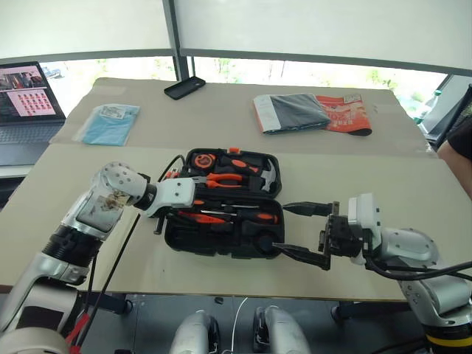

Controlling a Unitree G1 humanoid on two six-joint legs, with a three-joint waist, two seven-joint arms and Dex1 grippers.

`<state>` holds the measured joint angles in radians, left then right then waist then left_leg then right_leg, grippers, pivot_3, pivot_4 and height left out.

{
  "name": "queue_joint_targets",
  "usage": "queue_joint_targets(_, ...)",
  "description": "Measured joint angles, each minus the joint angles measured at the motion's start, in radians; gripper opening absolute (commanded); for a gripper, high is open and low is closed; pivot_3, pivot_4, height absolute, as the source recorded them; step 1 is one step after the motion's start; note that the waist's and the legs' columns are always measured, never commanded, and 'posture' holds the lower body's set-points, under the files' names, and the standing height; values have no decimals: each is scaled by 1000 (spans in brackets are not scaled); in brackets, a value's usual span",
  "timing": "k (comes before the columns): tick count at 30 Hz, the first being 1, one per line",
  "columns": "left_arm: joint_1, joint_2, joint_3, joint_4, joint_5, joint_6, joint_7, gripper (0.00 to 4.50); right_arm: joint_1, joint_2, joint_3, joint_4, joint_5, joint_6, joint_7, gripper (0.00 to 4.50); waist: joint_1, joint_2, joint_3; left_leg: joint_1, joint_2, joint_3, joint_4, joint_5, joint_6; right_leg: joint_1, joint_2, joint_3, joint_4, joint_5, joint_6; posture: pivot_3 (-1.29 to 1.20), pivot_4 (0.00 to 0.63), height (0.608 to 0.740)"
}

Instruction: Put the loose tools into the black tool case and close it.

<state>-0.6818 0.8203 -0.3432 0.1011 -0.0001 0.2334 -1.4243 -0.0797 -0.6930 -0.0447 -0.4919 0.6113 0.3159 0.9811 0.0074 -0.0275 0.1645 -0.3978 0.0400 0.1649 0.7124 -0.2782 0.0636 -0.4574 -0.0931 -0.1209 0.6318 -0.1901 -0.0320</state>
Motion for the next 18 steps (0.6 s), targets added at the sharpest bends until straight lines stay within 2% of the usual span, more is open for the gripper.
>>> queue_joint_targets(6, 4, -5, 1, -4, -1, 25, -1, 474, -17, 10, 14, 10, -2, 0, 2, 4500, 0, 0, 0, 0, 2, 0, 0, 1, -2, 0, 1, 0, 0, 0, 0, 0, 150, 740)
queue_joint_targets(8, 17, -22, 14, -8, -17, 71, 4, 1476, -18, 12, 20, 12, -3, 0, 3, 4500, 2, 1, 0, 0, 1, 1, 0, 1, -1, 0, 1, 0, 0, 0, 0, 0, 150, 740)
queue_joint_targets(9, 26, -37, 22, -5, -21, 72, 23, 1637, -19, 13, 22, 14, -3, 0, 4, 4500, 4, 1, 0, 0, 1, 1, 1, 1, -1, 0, 0, 0, 0, 0, 0, 0, 150, 740)
queue_joint_targets(14, 47, -57, 61, 41, -86, -17, 16, 3428, -26, 14, 31, 31, -6, 0, 13, 4500, 5, 1, 0, -2, 1, 0, 2, 0, -1, 0, 0, -1, 0, 0, 0, 0, 150, 740)
queue_joint_targets(18, 7, -58, 158, 106, -163, -95, -9, 3428, -27, 27, 38, 39, -9, 0, 19, 4500, 6, 1, 0, -2, 1, 0, 3, 1, -1, 0, 0, -2, 0, 0, 0, 0, 150, 740)
